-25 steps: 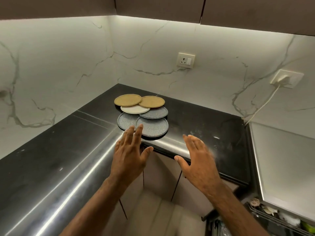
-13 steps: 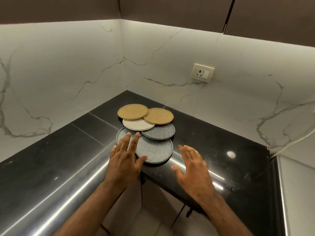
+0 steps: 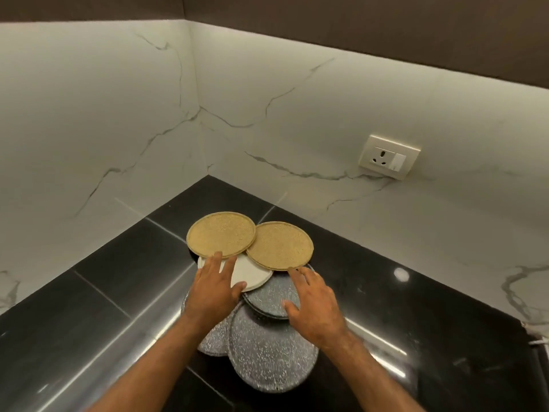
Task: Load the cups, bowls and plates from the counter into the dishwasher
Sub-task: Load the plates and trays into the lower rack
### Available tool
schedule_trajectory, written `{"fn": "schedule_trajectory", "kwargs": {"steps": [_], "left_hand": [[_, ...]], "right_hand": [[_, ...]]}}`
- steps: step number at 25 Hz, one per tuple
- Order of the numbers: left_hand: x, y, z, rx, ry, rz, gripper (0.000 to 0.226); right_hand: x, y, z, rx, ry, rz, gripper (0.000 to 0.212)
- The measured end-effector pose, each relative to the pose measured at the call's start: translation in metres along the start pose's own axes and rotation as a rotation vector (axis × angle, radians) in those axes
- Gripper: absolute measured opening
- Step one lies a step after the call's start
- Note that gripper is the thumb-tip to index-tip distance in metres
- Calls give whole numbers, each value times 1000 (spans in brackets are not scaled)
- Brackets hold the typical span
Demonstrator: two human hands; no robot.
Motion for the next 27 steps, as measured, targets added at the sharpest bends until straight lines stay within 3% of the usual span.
{"fn": "schedule_trajectory", "kwargs": {"steps": [6,10,16,21,24,26,27], "left_hand": [[-13,-18,111,65,15,85,68],[-16,-42,158,257,39,86,68],[-24,-69,190,634,-103,-243,101],[-17,-77,203,738,-105,-478,111],[-13,-78,200,747,-71,-590,103],[-13,-79,197,782,-69,-704,89],[-14,-79,195,815,-92,-815,79]], "right_hand": [[-33,20,85,-71,-130,-37,71],[-50,36,125,-211,-128,-47,63],[-56,65,150,-565,-73,-28,73],[-55,73,159,-723,97,245,92],[-52,77,160,-848,170,428,107],[-56,80,157,-1028,244,699,102],[-60,81,157,-1100,281,889,86]]}}
Point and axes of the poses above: each hand's wrist, its own z-axis towards the middle knuckle, its own x-axis out of the back of the hand, y = z × x, the point moved 4 cm from there along z, towards the middle knuckle, and after that the axes turned 11 degrees about x, right-handed, at the moved point
